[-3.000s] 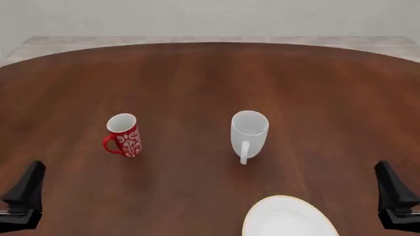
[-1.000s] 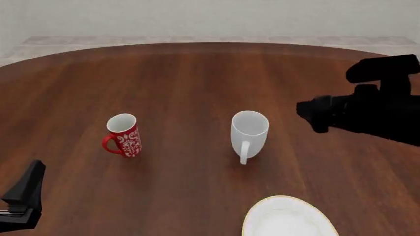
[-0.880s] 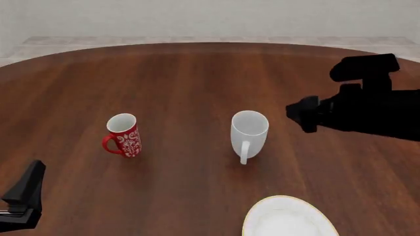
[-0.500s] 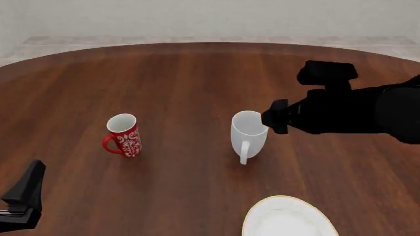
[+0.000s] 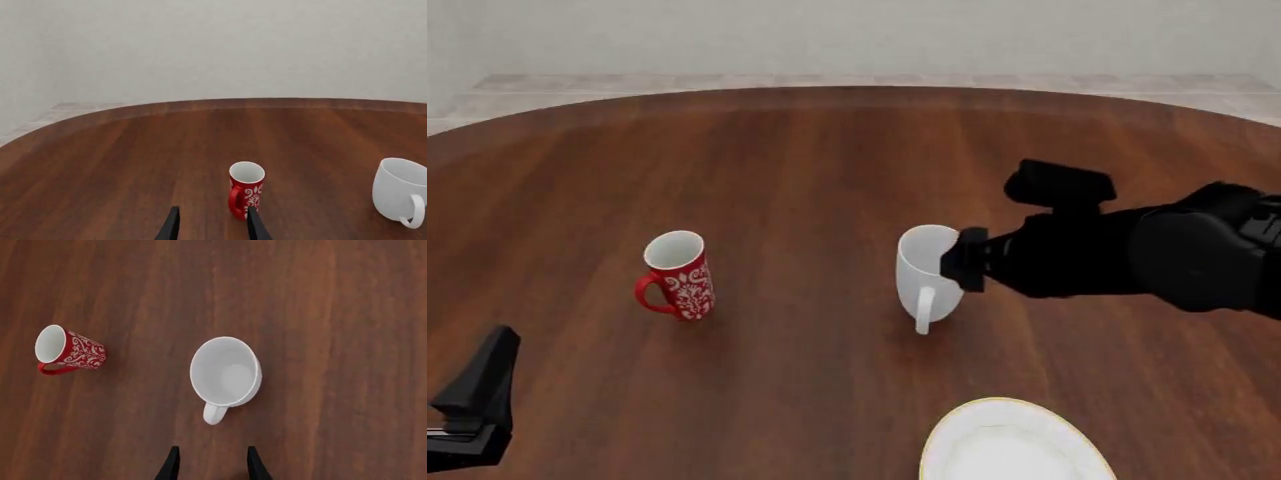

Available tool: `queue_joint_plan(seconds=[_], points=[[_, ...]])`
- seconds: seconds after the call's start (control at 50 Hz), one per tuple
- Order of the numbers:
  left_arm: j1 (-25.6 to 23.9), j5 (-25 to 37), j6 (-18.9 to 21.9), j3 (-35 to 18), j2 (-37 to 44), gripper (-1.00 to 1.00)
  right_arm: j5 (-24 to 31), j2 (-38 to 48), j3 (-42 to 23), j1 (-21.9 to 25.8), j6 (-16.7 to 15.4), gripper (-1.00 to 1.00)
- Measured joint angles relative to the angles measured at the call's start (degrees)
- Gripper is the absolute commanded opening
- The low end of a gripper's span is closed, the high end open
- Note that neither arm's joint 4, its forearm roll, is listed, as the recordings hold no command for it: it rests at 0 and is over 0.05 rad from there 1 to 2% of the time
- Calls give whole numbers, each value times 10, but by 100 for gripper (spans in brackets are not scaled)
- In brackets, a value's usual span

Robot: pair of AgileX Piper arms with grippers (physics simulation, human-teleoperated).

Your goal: Put the white mug on the plate.

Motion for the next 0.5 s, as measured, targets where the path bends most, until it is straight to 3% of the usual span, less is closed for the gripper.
queue_joint_plan(seconds=[0.5], points=[[0, 1, 0, 0, -1, 100, -41, 52, 6, 0, 0, 100]])
